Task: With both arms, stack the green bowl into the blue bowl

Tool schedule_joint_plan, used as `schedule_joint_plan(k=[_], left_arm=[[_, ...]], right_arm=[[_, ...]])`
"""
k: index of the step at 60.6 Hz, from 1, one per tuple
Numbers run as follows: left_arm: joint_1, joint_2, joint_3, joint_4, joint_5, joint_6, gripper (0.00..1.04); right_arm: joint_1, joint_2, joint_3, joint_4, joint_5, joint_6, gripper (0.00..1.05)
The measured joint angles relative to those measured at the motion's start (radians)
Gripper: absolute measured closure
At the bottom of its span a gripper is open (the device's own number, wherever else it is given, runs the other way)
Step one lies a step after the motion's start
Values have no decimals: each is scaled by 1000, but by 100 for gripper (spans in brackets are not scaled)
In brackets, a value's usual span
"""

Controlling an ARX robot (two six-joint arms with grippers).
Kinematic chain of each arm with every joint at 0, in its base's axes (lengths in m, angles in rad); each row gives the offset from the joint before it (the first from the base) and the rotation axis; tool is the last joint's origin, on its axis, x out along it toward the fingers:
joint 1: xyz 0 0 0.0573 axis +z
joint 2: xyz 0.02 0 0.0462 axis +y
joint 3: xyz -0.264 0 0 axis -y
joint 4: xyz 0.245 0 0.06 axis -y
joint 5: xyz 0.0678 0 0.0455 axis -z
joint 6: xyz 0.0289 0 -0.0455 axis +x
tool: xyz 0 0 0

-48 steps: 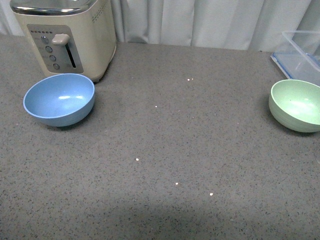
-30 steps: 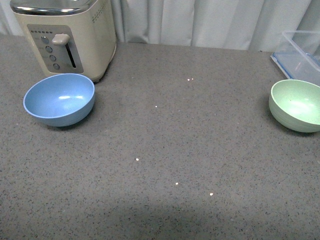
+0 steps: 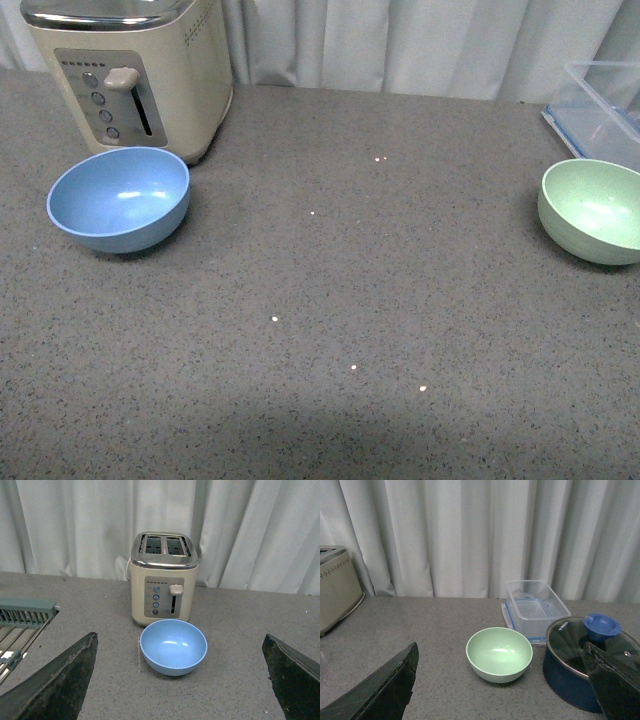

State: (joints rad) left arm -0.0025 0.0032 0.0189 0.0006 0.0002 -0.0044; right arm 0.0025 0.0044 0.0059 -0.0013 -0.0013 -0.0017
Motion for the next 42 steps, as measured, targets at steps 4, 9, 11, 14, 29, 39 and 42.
schedule_joint_plan(k=[4, 9, 11, 14, 29, 39, 42], left_arm=[[0, 0, 0, 0, 0, 0, 6], [0, 0, 0, 0, 0, 0, 6], [0, 0, 0, 0, 0, 0, 6], [0, 0, 0, 0, 0, 0, 6], [0, 0, 0, 0, 0, 0, 6], [0, 0, 0, 0, 0, 0, 6], [0, 0, 0, 0, 0, 0, 6]], right_arm=[[0, 0, 0, 0, 0, 0, 9], [0, 0, 0, 0, 0, 0, 9], [0, 0, 0, 0, 0, 0, 9], [0, 0, 0, 0, 0, 0, 9], [0, 0, 0, 0, 0, 0, 9], [0, 0, 0, 0, 0, 0, 9], [0, 0, 0, 0, 0, 0, 9]])
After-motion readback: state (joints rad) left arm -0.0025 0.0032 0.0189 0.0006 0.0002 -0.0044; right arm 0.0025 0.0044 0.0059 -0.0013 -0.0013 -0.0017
